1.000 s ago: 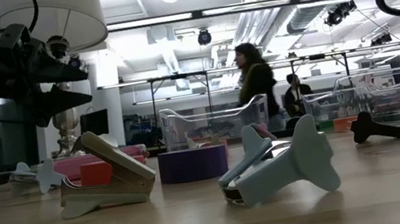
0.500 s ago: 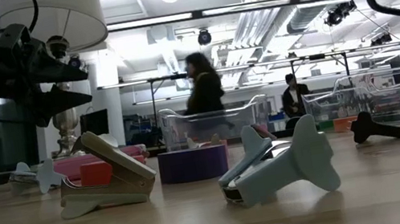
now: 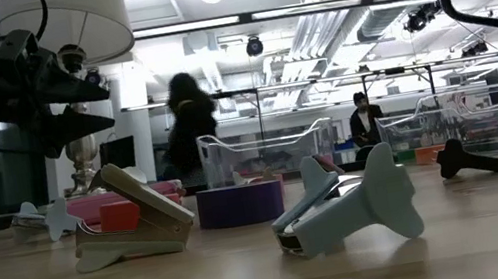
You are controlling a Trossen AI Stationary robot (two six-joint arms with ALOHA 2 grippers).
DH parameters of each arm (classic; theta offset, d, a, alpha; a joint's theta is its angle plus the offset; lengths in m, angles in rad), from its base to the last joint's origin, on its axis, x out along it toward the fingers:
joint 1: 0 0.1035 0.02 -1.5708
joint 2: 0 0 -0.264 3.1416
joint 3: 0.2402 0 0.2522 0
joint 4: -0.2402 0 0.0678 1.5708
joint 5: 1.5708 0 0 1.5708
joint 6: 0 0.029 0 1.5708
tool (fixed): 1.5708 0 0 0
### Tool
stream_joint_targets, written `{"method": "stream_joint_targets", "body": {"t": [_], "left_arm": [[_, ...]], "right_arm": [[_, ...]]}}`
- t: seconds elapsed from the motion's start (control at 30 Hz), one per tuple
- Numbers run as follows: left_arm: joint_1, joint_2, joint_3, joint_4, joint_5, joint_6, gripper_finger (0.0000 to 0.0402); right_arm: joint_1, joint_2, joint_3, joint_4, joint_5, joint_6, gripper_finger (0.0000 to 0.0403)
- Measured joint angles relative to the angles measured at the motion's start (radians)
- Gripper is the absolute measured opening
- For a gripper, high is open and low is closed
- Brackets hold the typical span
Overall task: Pick and place Stapler, Stapler remover, tape
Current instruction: Put the red stapler into the bottom transparent bin
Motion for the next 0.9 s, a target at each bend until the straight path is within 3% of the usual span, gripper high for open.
{"method": "stream_joint_targets", "body": {"t": [0.43, 0.9], "left_arm": [[0.0, 0.0, 0.0, 0.0, 0.0, 0.0, 0.026], [0.0, 0.0, 0.0, 0.0, 0.0, 0.0, 0.026]], "right_arm": [[-0.002, -0.066, 0.003, -0.032, 0.163, -0.06, 0.0203], [-0.003, -0.072, 0.148, -0.118, 0.175, -0.274, 0.0203]]}}
